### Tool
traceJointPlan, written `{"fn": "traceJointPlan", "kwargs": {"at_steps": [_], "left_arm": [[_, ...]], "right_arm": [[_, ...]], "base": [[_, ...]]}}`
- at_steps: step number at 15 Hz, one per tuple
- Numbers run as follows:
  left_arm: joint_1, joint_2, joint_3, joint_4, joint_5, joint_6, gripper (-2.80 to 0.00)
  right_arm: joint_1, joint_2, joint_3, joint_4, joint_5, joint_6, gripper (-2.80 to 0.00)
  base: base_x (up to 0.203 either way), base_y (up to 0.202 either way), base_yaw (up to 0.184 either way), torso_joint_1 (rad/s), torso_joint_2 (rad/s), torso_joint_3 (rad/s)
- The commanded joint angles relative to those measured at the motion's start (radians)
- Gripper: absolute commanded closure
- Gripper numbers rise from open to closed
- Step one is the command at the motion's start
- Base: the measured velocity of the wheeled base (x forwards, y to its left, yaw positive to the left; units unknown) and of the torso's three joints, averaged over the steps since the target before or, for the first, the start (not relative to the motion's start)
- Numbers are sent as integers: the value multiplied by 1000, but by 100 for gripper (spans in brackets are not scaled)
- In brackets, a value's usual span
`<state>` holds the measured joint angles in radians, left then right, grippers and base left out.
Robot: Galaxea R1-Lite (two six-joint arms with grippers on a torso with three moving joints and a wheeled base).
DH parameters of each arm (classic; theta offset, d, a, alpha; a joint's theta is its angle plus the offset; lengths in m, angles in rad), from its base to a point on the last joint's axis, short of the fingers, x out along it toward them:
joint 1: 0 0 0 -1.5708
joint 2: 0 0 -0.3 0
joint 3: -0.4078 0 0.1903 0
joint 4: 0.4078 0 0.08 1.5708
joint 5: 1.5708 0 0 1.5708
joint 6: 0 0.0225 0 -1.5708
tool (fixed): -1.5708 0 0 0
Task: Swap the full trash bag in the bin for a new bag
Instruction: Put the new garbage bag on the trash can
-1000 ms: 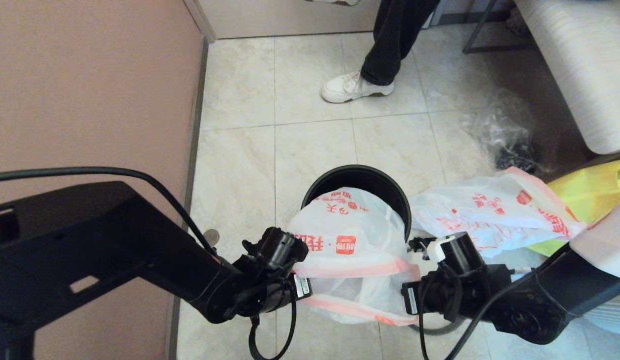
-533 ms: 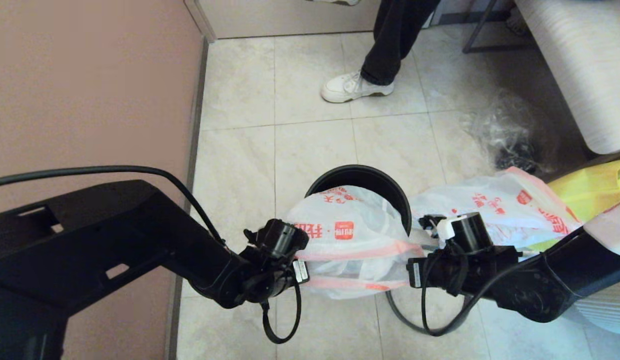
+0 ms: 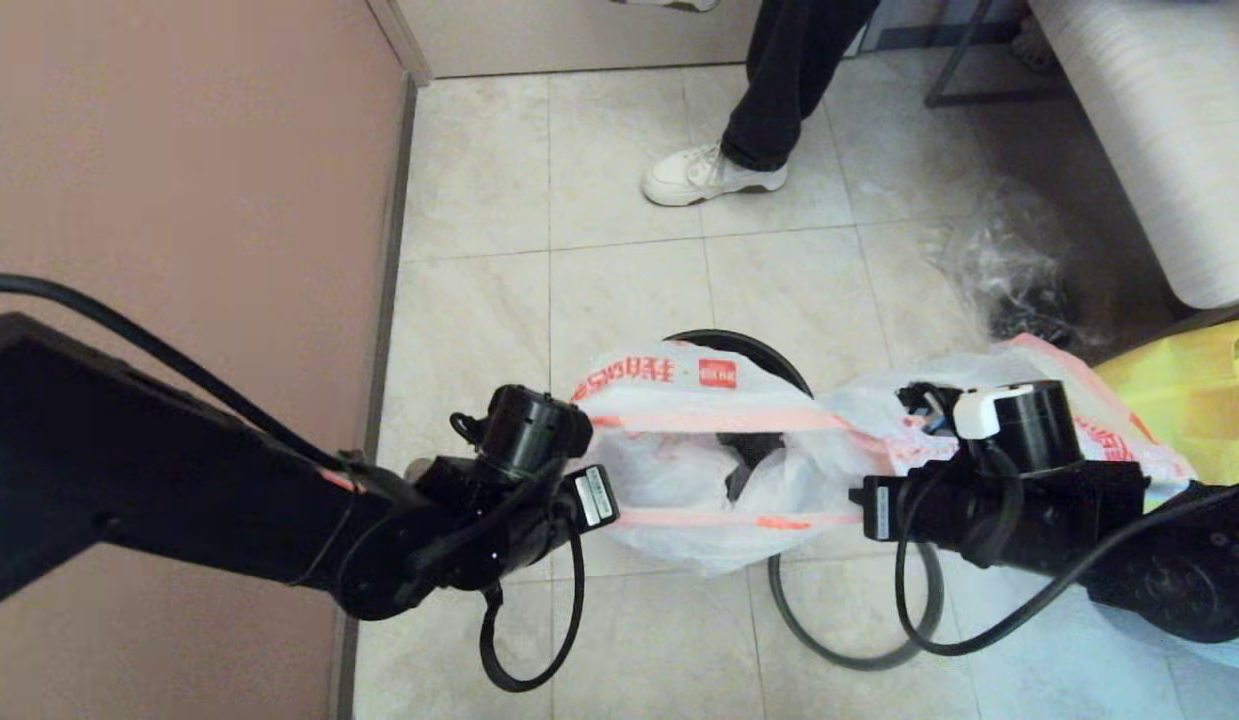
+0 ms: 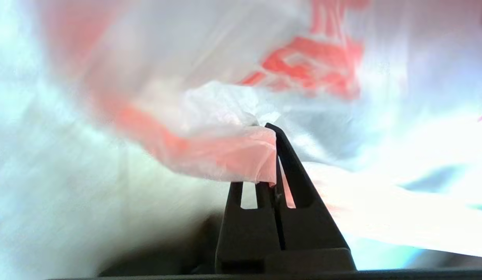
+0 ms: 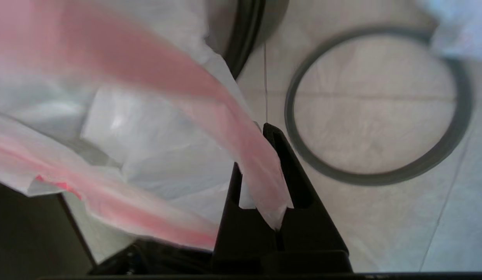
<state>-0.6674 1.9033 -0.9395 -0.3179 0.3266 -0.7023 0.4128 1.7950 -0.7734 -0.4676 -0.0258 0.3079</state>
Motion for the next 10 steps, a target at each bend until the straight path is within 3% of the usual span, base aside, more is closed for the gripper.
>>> {"fn": "traceJointPlan", "kwargs": {"at_steps": [1, 5, 7, 10], "left_arm": [[-21, -84, -53, -1, 2, -1, 0], [-23, -18, -223, 17, 2, 20, 0], [-22, -13, -337, 89, 1, 23, 0], [10, 58, -348, 126, 10, 24, 0]], "right_arm": [[-4, -66, -18, 6, 1, 2, 0], [-44, -43, -134, 19, 7, 2, 0], [-59, -49, -214, 76, 17, 5, 0], [-66, -8, -252, 101, 36, 2, 0]], "base": [[0, 0, 0, 0, 0, 0], [0, 0, 0, 0, 0, 0], [0, 0, 0, 0, 0, 0], [0, 0, 0, 0, 0, 0]]}}
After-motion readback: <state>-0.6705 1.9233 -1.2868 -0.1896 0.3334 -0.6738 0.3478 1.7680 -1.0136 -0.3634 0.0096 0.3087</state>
